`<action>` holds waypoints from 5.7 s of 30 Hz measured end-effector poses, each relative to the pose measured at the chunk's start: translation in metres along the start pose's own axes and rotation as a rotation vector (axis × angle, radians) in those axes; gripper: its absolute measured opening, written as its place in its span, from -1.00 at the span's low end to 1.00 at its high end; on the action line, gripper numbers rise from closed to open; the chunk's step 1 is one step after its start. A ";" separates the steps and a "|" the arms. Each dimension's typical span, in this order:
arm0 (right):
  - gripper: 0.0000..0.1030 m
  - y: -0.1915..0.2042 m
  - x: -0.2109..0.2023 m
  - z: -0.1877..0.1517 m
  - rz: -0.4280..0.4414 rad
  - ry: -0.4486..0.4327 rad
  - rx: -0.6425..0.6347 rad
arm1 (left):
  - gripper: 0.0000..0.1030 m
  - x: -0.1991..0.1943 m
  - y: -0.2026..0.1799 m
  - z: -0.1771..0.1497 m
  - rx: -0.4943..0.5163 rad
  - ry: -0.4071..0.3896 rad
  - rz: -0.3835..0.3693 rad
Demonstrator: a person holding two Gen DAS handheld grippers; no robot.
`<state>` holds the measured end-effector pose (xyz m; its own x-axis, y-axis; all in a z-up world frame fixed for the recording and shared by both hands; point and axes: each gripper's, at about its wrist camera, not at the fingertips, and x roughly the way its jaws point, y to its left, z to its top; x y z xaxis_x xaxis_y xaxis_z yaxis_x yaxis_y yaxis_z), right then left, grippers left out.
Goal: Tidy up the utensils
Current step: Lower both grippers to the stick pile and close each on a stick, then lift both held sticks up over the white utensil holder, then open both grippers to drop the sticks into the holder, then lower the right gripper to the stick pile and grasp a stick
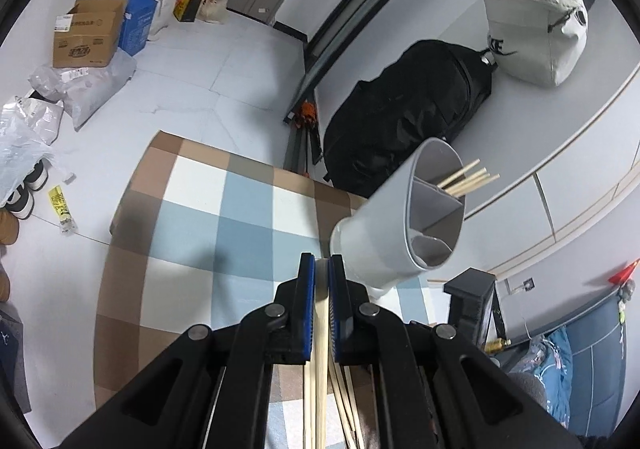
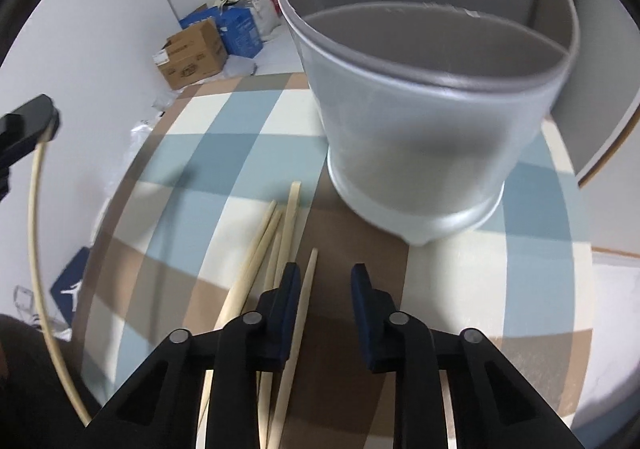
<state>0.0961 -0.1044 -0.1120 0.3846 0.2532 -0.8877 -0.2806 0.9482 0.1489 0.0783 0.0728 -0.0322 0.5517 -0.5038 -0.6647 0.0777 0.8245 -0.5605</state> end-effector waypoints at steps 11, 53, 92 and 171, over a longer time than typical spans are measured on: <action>-0.93 0.014 0.000 -0.004 -0.065 0.016 -0.086 | -0.95 -0.013 0.008 0.002 0.000 -0.038 0.008; -0.94 -0.041 -0.234 0.043 0.168 -0.793 0.051 | -0.95 -0.058 -0.133 0.077 0.225 -0.421 0.045; -0.93 -0.096 -0.186 0.143 0.150 -0.881 0.039 | -0.95 0.034 -0.139 0.107 0.341 -0.575 0.087; 0.38 -0.018 -0.087 -0.020 0.245 -0.206 -0.027 | 0.36 -0.008 -0.013 -0.023 0.100 -0.158 0.269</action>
<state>0.0499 -0.1476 -0.0462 0.4722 0.5095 -0.7193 -0.4092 0.8495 0.3330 0.0535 0.0602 -0.0304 0.6848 -0.2245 -0.6933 -0.0119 0.9478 -0.3187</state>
